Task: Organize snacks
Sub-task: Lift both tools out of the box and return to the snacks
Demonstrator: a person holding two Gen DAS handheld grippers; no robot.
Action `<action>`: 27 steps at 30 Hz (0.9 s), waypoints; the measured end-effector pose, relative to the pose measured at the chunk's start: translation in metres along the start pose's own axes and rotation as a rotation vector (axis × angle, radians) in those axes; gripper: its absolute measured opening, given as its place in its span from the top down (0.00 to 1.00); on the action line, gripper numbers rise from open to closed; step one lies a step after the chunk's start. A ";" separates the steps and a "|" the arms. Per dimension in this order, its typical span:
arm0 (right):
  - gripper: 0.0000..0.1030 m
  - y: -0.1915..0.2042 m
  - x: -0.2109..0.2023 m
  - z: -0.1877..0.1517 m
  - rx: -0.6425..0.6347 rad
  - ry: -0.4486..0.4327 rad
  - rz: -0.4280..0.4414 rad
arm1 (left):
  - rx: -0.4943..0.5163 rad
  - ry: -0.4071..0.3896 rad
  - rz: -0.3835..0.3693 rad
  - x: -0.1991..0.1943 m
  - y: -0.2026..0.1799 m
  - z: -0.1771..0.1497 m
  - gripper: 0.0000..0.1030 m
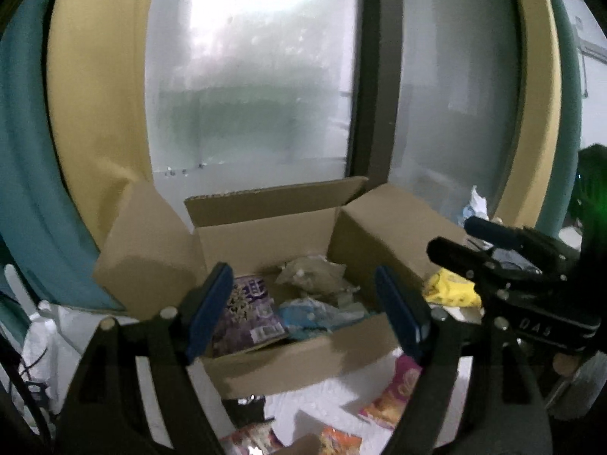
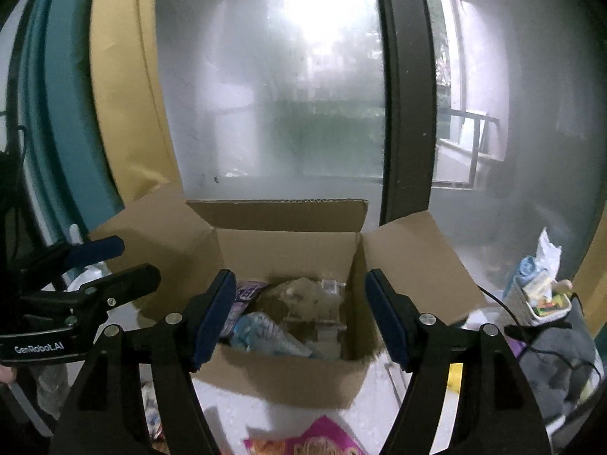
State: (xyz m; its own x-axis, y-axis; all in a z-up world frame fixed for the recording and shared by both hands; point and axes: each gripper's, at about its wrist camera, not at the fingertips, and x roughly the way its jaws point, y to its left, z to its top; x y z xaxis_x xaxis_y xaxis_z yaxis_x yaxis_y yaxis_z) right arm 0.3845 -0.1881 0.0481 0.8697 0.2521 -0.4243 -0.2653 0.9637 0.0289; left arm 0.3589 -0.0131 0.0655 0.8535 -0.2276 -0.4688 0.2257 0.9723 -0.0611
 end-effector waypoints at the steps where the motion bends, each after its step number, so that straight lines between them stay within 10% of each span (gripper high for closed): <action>1: 0.28 0.001 -0.007 -0.002 0.001 -0.002 0.005 | 0.009 -0.004 -0.003 -0.008 -0.005 -0.002 0.24; 27: 0.28 0.018 -0.124 -0.125 -0.005 0.100 0.122 | -0.055 0.089 0.004 -0.113 -0.065 -0.152 0.19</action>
State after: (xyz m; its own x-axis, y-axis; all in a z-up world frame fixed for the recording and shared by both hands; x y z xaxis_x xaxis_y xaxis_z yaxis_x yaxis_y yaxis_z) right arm 0.2194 -0.2128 -0.0119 0.7849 0.3574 -0.5061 -0.3691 0.9258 0.0813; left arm 0.1765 -0.0421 -0.0114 0.8087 -0.2208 -0.5451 0.1944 0.9751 -0.1066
